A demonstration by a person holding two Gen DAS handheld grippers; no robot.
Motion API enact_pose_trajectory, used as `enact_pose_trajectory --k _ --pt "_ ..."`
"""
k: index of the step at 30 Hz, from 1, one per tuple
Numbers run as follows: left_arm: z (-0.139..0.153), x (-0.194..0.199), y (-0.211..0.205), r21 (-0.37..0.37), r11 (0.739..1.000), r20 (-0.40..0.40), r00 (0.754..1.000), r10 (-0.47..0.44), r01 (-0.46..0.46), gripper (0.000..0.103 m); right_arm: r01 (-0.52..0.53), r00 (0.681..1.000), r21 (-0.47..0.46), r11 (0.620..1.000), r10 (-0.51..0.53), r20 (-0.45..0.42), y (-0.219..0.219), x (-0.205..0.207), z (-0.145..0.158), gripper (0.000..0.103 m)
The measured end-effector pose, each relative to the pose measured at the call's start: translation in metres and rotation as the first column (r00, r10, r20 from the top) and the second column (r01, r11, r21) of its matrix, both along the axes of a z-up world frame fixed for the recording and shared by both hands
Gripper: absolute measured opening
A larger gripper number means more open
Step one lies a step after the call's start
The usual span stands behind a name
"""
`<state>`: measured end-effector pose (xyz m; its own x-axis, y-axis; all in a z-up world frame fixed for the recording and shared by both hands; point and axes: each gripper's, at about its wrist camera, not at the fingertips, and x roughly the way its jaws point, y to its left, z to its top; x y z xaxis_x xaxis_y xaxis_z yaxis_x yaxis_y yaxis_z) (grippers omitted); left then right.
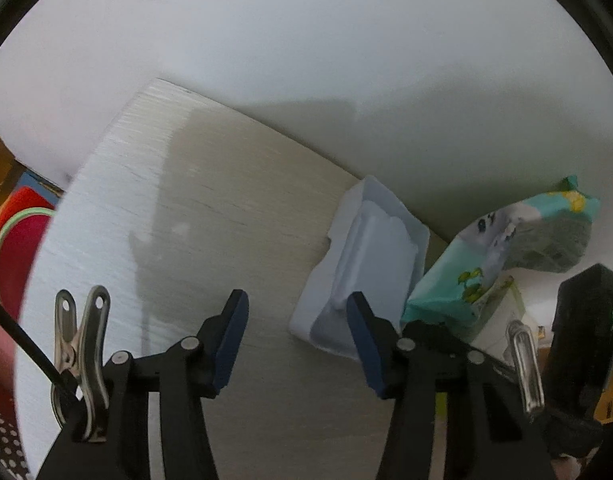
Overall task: Collect trash
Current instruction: 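Grasp the white plastic tray with the left tool and lift it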
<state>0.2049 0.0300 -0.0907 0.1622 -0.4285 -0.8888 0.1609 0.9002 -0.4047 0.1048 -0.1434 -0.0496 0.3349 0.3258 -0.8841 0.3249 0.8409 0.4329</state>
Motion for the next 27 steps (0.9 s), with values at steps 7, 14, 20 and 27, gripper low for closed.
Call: enact_pose_trajectory --k 7,14,20,27 --pt "-0.001 0.001 -0.009 0.025 0.994 0.041 0.993 -0.11 0.109 0.009 -0.021 1.0 0.016 1.0 0.02 0.023 0.016 0.006 -0.002 0.012" --pt "0.013 -0.016 0.025 -0.041 0.999 0.061 0.998 -0.012 0.015 0.007 -0.032 0.999 0.09 0.995 0.029 0.04 0.013 0.006 0.0 0.001" --pt "0.03 -0.031 0.05 -0.017 1.0 0.081 0.996 0.026 -0.024 0.007 -0.101 0.991 0.106 0.989 0.09 0.098 0.029 0.005 0.023 0.001" --pt "0.044 -0.053 0.087 0.003 0.992 0.102 0.987 0.122 -0.123 0.007 -0.165 0.981 0.14 0.976 0.148 0.125 0.056 0.012 0.038 0.001"
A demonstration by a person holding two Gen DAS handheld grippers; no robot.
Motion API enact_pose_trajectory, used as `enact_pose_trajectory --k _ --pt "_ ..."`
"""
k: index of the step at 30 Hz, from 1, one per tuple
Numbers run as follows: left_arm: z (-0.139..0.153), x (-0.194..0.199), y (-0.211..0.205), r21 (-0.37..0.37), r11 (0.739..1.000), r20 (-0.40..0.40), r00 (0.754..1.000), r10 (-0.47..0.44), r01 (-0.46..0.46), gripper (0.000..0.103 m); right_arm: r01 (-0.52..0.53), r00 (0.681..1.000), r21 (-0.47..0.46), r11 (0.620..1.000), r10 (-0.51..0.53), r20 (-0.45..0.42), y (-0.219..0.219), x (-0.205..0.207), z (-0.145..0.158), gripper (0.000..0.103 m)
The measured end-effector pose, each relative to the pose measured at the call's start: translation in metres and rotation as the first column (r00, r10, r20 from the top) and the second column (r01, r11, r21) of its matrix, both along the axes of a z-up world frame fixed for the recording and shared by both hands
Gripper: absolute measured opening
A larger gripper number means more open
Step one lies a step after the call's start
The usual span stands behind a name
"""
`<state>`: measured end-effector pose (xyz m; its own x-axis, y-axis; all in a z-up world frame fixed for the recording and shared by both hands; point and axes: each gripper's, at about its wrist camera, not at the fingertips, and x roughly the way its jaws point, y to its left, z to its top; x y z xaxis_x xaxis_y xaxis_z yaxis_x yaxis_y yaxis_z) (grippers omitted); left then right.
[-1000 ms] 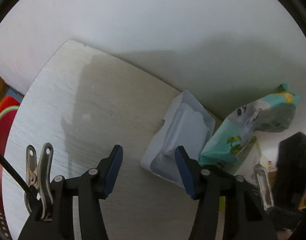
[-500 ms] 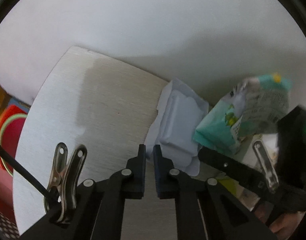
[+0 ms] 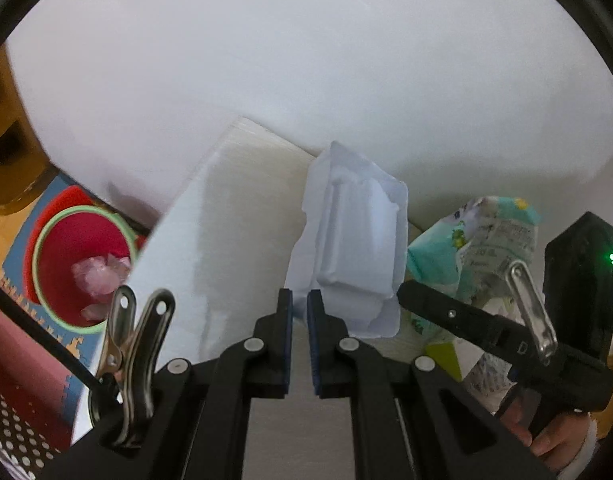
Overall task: Collect trash
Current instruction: 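Grasp the white plastic tray with the left tool and lift it, then carry the white plastic tray with the left tool over the red bucket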
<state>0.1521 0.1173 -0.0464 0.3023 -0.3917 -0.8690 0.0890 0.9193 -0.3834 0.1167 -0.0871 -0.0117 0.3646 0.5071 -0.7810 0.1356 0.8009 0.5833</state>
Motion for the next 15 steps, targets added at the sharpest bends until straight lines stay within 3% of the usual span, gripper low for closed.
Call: enact_pose_trajectory --k 7,15 --pt "0.026 -0.012 0.036 0.036 0.995 0.029 0.995 0.097 -0.098 0.007 -0.111 0.993 -0.005 0.994 0.111 0.043 0.038 0.008 0.01 0.001" --pt "0.039 -0.017 0.074 0.048 0.976 0.045 0.976 0.211 -0.213 0.007 -0.252 0.963 -0.032 0.967 0.254 0.088 0.085 0.02 0.01 0.001"
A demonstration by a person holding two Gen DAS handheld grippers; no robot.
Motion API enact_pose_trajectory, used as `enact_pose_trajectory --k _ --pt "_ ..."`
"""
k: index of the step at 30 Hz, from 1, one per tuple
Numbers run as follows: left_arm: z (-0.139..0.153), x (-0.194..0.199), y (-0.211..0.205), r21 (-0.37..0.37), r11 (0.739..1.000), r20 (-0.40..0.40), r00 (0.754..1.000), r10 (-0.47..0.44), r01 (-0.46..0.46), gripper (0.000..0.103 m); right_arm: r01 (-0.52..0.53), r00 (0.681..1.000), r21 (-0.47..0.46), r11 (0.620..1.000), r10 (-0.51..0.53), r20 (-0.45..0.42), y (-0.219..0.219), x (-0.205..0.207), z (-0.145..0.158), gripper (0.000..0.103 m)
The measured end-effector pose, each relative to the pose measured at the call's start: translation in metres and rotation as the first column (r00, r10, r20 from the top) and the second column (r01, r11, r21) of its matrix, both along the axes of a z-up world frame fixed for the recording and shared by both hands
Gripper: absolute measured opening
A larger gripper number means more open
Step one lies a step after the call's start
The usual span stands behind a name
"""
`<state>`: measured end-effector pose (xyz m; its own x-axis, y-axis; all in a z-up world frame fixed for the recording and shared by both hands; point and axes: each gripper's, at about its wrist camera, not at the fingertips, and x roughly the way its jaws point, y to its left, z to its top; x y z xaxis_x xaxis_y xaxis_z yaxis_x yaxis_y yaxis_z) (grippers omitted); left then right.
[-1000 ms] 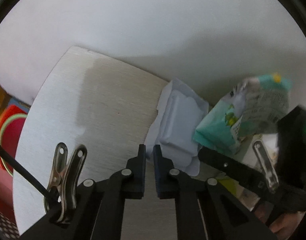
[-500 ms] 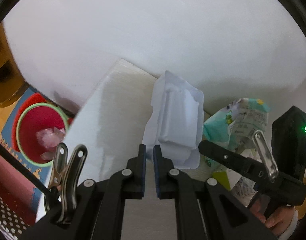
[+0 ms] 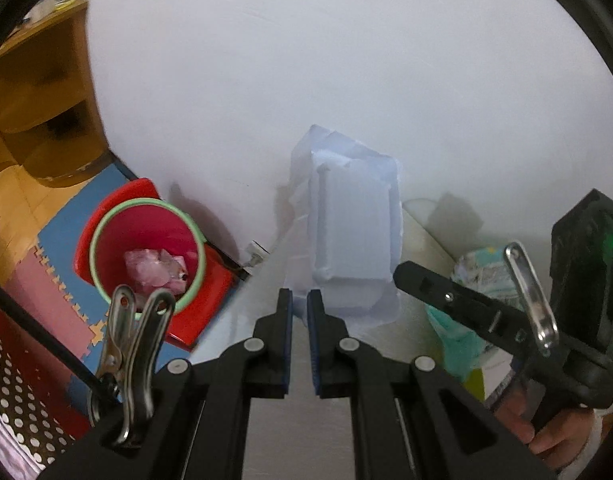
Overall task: Collect trash
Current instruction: 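Carry the white plastic tray with the left tool over the red bucket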
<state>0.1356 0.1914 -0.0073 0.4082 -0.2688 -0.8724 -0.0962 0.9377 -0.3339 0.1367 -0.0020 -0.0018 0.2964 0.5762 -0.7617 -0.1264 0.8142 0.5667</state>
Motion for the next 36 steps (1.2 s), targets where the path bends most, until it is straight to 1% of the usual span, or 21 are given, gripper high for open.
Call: enact_pose_trajectory --k 5,6,10,12,14,16,17,19,21,22,25,28,30,32,36 --pt "0.002 0.002 0.029 -0.014 0.997 -0.001 0.997 0.075 -0.075 0.007 -0.058 0.998 0.007 0.998 0.058 0.003 0.038 0.017 -0.004 0.001" --pt "0.001 0.003 0.037 -0.027 0.995 -0.006 0.995 0.097 -0.097 0.007 -0.071 0.997 0.003 0.997 0.071 0.008 0.062 0.029 -0.005 0.001" --pt "-0.01 0.005 0.061 -0.054 0.986 -0.032 0.987 0.156 -0.158 0.006 -0.127 0.991 -0.016 0.992 0.127 0.033 0.086 0.038 -0.005 0.001" --pt "-0.02 0.008 0.069 -0.054 0.982 -0.062 0.982 0.176 -0.18 0.005 -0.159 0.986 -0.054 0.986 0.162 0.051 0.101 0.043 -0.007 0.001" --pt "-0.025 0.012 0.072 -0.033 0.982 -0.072 0.981 0.181 -0.183 0.005 -0.201 0.974 -0.095 0.975 0.209 0.088 0.118 0.044 -0.008 0.001" --pt "-0.029 0.016 0.074 -0.007 0.983 -0.077 0.98 0.182 -0.183 0.004 -0.224 0.967 -0.098 0.97 0.233 0.102 0.13 0.046 -0.009 0.001" --pt "-0.032 0.018 0.078 -0.036 0.981 -0.077 0.98 0.185 -0.188 0.004 -0.232 0.966 -0.09 0.968 0.24 0.093 0.137 0.049 -0.01 0.001" --pt "-0.032 0.023 0.083 -0.06 0.978 -0.068 0.979 0.194 -0.198 0.003 -0.255 0.963 -0.056 0.965 0.259 0.07 0.148 0.056 -0.014 0.001" --pt "-0.03 0.029 0.089 -0.033 0.979 -0.046 0.979 0.199 -0.201 0.0 -0.282 0.953 -0.119 0.952 0.292 0.08 0.164 0.061 -0.018 0.001" --pt "-0.032 0.033 0.095 -0.032 0.977 -0.042 0.977 0.209 -0.211 0.0 -0.292 0.949 -0.131 0.947 0.304 0.078 0.17 0.062 -0.021 0.001" --pt "-0.041 0.039 0.115 -0.048 0.966 -0.05 0.966 0.253 -0.255 0.0 -0.302 0.95 -0.123 0.945 0.31 0.05 0.181 0.071 -0.034 0.001" --pt "-0.049 0.04 0.129 -0.043 0.962 -0.049 0.962 0.268 -0.27 0.0 -0.313 0.947 -0.122 0.942 0.318 0.031 0.19 0.079 -0.046 0.001" --pt "-0.058 0.038 0.138 -0.056 0.955 -0.058 0.956 0.287 -0.29 0.0 -0.309 0.95 -0.113 0.944 0.313 0.018 0.194 0.085 -0.053 0.001" --pt "-0.068 0.036 0.148 -0.065 0.945 -0.067 0.947 0.315 -0.319 0.0 -0.307 0.951 -0.106 0.946 0.308 -0.007 0.199 0.09 -0.061 0.001" --pt "-0.086 0.032 0.166 -0.077 0.926 -0.089 0.928 0.362 -0.369 0.0 -0.322 0.946 -0.132 0.937 0.322 -0.027 0.214 0.1 -0.072 0.001"
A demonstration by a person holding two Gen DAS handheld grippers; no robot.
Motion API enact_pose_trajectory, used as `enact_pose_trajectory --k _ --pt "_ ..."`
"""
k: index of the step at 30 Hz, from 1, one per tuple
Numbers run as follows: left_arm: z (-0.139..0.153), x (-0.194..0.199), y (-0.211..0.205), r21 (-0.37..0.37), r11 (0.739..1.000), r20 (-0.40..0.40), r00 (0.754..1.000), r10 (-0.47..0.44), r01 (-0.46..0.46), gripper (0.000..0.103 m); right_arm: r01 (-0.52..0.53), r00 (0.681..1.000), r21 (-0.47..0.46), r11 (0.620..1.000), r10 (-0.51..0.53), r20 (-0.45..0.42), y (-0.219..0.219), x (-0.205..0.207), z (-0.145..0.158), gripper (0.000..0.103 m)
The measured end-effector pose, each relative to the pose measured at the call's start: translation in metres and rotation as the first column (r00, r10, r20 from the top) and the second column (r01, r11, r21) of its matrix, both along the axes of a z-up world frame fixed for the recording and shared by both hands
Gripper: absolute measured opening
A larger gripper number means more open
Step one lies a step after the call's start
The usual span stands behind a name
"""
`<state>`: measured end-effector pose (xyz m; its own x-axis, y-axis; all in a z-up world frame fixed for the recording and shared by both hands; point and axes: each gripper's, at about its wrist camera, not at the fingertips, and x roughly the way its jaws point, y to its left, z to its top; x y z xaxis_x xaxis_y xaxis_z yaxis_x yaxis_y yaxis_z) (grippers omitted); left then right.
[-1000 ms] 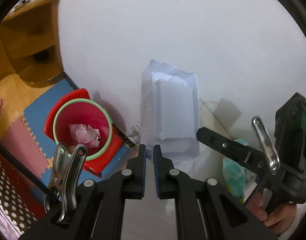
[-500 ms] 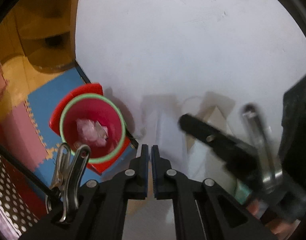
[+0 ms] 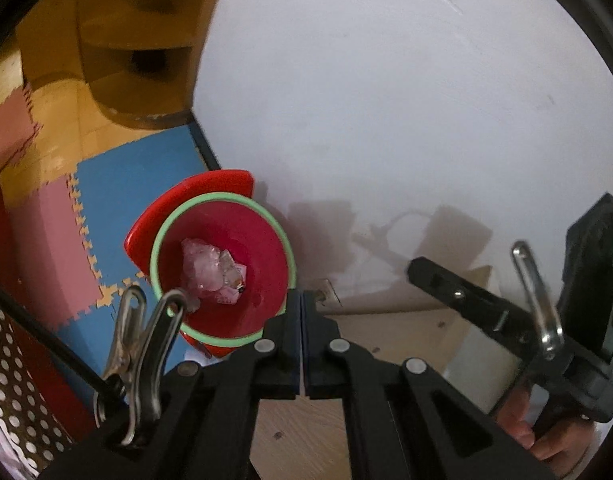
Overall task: Collect trash
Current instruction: 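Carry the white plastic tray with the left tool over the red bucket, then open the left tool to drop the tray into the bucket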
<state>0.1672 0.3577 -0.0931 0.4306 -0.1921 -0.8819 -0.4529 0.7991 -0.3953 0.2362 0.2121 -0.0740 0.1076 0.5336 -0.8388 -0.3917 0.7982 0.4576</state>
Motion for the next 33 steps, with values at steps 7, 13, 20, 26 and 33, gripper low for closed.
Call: enact_pose_trajectory --k 7,13,20,26,33 --pt "-0.038 -0.012 0.022 0.006 0.999 -0.081 0.996 0.04 -0.039 0.014 -0.025 1.0 -0.022 0.999 0.025 0.005 0.01 0.005 -0.013 0.001" --pt "-0.057 -0.036 0.035 -0.021 0.996 -0.112 0.99 0.089 -0.092 0.019 -0.05 0.999 -0.057 0.997 0.05 0.006 0.015 -0.003 -0.02 0.001" --pt "-0.038 -0.036 0.034 -0.025 0.997 -0.053 0.996 0.075 -0.077 0.062 -0.01 1.0 -0.016 1.0 0.01 0.002 0.016 -0.012 -0.017 0.003" --pt "-0.01 -0.022 0.025 0.036 0.999 0.001 1.0 0.012 -0.012 0.069 0.023 1.0 0.031 0.999 -0.023 -0.009 0.008 -0.014 -0.003 0.046" --pt "0.024 -0.007 0.005 0.085 0.996 0.048 0.998 -0.047 0.042 0.074 0.063 0.995 0.028 0.998 -0.064 0.07 -0.015 -0.019 0.031 0.066"
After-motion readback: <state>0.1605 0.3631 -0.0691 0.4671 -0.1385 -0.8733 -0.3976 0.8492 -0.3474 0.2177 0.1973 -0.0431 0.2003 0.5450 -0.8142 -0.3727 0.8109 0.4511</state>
